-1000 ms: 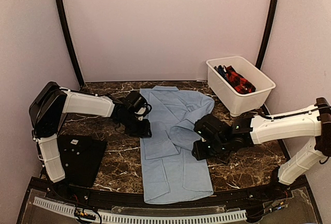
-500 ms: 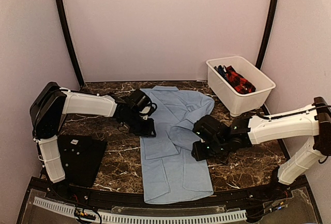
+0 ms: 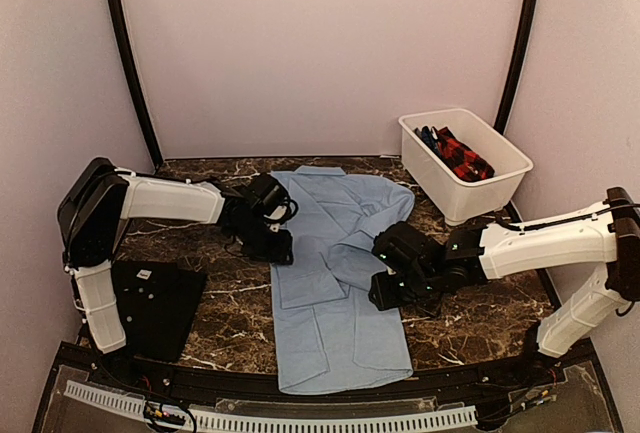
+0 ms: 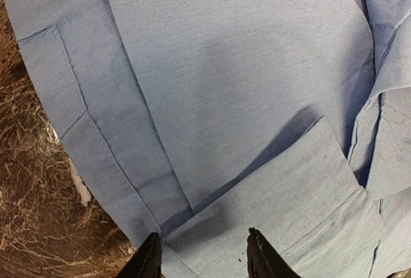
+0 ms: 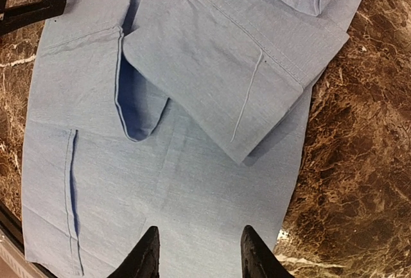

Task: Fold and stack the long sleeve shirts
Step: Pick up the sleeve from the center of the board.

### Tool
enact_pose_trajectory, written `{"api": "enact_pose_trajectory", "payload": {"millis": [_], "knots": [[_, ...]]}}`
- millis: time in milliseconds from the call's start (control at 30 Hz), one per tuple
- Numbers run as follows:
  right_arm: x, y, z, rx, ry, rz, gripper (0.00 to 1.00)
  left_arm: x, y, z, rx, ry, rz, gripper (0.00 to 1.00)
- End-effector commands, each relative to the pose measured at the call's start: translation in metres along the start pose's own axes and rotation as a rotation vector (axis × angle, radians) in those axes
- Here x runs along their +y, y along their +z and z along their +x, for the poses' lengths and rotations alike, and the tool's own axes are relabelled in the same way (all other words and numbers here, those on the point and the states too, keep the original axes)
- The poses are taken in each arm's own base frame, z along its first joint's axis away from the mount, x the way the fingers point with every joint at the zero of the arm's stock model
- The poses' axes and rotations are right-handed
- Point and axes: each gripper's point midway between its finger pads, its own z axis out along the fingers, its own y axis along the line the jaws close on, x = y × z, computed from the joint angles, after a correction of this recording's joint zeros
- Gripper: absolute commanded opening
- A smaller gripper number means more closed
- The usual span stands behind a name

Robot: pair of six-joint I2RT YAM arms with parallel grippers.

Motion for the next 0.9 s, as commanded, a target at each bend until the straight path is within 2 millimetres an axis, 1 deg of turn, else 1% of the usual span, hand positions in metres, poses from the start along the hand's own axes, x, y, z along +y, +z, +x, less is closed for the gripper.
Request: {"api": "enact_pose_trajectory", "payload": {"millis": [0,333,400,500,733,867], "knots": [[0.009,-0.002,-0.012,-0.039,0.003,-0.022,0.4,0.0,-0.001,-0.001,0.026,0.032,-0.005,0.44],[0.009,0.0,-0.011,-0.033,0.0,-0.021,0.4,0.0,0.005,0.006,0.056,0.029,0.009,0.43],[0.009,0.0,-0.011,-0.034,0.001,-0.022,0.4,-0.002,0.005,0.007,0.059,0.028,0.02,0.41],[0.009,0.001,-0.011,-0.033,0.0,-0.021,0.4,-0.006,0.003,0.007,0.059,0.026,0.038,0.36],[0.01,0.002,-0.011,-0.033,0.003,-0.023,0.41,-0.014,-0.009,0.0,0.032,0.021,0.069,0.21],[0.011,0.003,-0.013,-0.037,0.0,-0.021,0.4,-0.014,-0.016,-0.004,0.013,0.017,0.061,0.12]]}}
